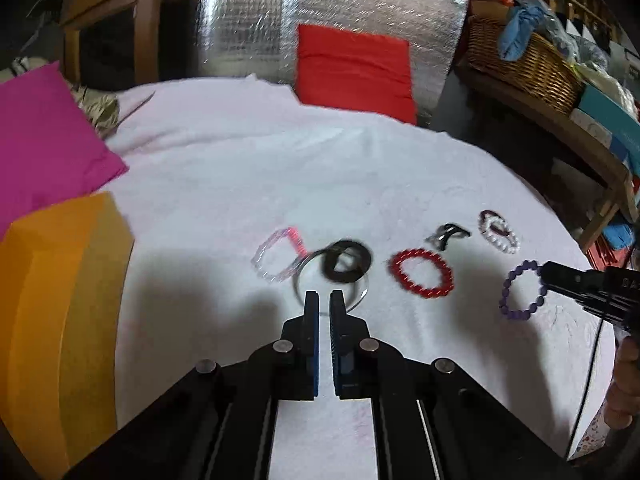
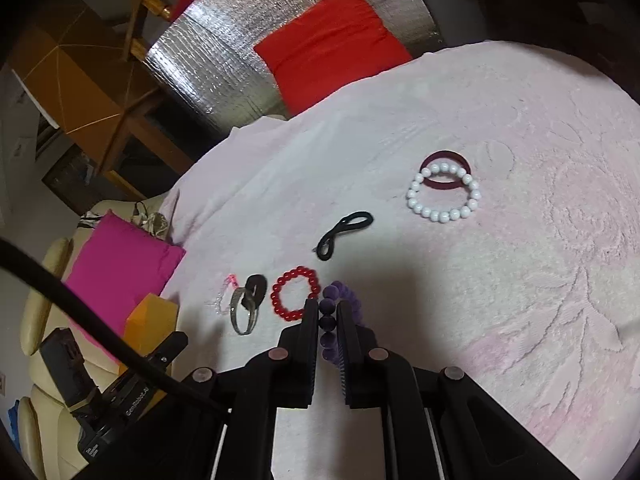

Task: Organize jewelry
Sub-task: 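Lift the purple bracelet with the right tool while the left tool grips the silver bangle, then raise the silver bangle with the left tool while the right tool holds the purple bracelet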

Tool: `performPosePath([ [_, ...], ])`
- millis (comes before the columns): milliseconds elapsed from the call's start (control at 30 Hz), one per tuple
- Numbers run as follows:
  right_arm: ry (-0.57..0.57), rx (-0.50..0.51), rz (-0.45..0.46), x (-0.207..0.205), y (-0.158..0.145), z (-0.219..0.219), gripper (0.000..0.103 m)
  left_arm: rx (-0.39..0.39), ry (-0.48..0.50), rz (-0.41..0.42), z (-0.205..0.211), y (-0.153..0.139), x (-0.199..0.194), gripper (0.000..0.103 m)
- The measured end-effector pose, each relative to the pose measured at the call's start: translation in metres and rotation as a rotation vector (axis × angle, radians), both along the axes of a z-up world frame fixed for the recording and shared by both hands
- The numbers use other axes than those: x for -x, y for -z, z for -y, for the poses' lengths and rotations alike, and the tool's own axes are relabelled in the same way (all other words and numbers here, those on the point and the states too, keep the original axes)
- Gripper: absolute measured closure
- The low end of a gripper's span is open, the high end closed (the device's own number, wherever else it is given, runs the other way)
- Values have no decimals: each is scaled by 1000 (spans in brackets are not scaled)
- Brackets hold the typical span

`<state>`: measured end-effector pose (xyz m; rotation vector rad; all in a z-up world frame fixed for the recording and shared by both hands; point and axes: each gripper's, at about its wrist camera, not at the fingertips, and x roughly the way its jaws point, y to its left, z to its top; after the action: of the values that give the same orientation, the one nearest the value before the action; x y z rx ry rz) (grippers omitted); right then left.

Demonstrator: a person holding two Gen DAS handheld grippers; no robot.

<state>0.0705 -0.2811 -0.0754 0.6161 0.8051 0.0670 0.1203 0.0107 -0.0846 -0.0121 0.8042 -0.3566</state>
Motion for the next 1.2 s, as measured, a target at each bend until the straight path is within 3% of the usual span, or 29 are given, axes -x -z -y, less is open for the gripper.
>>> performPosePath([
  [33, -2, 7, -2, 1, 0, -3, 93, -13, -8, -17, 0, 5, -3, 91],
  [67, -4, 12, -3, 1, 1, -5, 93, -15, -8, -35, 0, 10, -7, 72],
  [100, -4, 15, -6, 1, 2, -6, 93, -7, -4, -43, 2, 14, -10, 61],
  [133, -4, 18, -10, 1, 3, -7, 93, -11, -9, -40, 5, 17, -12, 40],
  [333, -22, 40, -47, -7, 15, -12, 93, -4, 19, -62, 27, 34, -34, 32],
  [633, -18, 45, -88, -16, 28, 3, 92, 4, 50, -126, 43, 53, -53, 33],
  [700, -2, 27, -117, -17, 34, 11, 90, 3, 51, -128, 42, 54, -53, 49],
  [800, 13, -13, -148, -18, 42, 21, 90, 24, 50, -138, 39, 54, -52, 63],
  [833, 15, -12, -153, -19, 43, 22, 90, 28, 56, -147, 39, 55, -52, 81],
  [867, 16, -13, -166, -20, 46, 23, 89, 31, 58, -154, 38, 56, -51, 91],
  [1200, 10, 10, -214, -25, 58, 15, 89, 61, 50, -164, 20, 54, -50, 95],
])
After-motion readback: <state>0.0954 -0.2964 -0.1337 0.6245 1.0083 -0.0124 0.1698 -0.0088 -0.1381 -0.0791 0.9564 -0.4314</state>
